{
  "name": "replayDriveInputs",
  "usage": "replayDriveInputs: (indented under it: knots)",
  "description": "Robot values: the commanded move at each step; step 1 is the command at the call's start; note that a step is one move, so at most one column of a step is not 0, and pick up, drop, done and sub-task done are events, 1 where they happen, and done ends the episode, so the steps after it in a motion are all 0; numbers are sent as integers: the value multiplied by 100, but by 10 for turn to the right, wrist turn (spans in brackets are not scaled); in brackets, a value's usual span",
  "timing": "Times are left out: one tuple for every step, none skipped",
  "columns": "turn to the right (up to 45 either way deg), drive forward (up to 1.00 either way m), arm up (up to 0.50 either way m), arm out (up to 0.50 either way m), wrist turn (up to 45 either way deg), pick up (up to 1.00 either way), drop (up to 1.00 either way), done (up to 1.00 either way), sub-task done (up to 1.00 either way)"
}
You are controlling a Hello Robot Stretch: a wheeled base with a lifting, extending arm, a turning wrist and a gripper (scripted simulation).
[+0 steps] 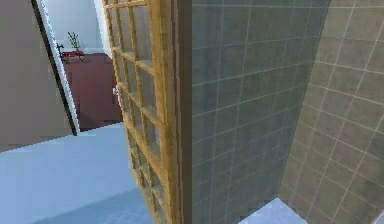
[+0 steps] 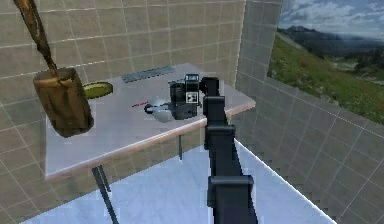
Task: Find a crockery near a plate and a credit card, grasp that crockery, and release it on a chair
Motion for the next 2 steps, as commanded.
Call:
replayDriveInputs:
  knots:
    - [0, 0, 0, 0, 0, 100, 0, 0, 0]
    - [0, 0, 8, 0, 0, 0, 0, 0, 0]
